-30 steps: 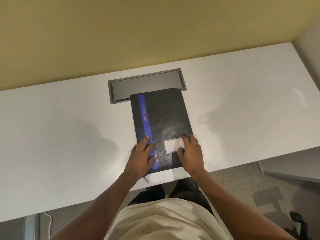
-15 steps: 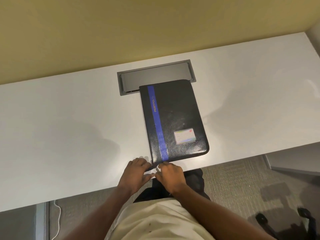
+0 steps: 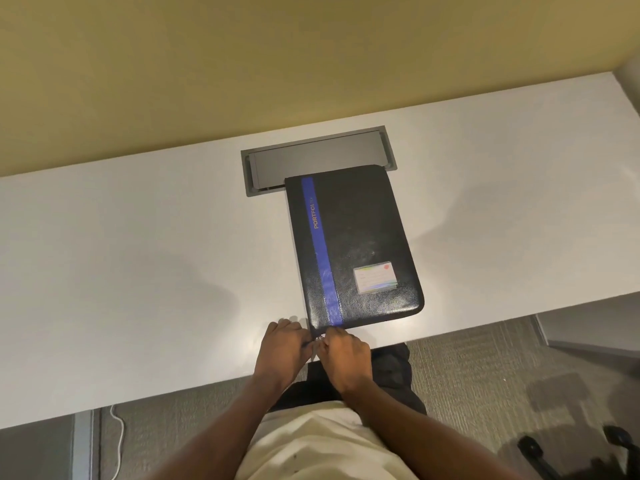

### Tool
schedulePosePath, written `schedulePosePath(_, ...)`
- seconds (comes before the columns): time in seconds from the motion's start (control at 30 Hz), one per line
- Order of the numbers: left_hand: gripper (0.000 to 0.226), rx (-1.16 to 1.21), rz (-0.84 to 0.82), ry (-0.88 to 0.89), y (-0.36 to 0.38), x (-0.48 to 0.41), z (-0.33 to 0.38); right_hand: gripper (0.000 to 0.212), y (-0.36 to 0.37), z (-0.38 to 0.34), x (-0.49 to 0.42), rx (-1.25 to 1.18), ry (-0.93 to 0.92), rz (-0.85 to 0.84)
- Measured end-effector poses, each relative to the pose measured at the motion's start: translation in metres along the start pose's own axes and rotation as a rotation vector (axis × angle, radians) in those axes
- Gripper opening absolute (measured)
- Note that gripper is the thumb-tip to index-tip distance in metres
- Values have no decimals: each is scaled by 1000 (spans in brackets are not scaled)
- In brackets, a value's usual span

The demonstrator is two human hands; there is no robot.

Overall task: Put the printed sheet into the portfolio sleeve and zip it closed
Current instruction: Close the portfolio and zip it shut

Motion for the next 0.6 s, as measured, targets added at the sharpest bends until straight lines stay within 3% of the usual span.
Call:
schedulePosePath(0.23, 21, -76, 3, 15, -5, -1, 4, 23, -9, 16, -1, 51, 95, 12)
schedulePosePath(0.6, 21, -165, -28, 26, 1, -8, -5, 23, -58, 122, 10, 113, 276, 81)
Point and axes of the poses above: each hand's wrist, its own x-axis away from the middle knuckle, its own y-axis out of the palm, z = x × y, the point moved 10 cm from there along -x, towards the middle knuckle, and after that the axes turned 4 degrees about -y, right-handed, at the moved point
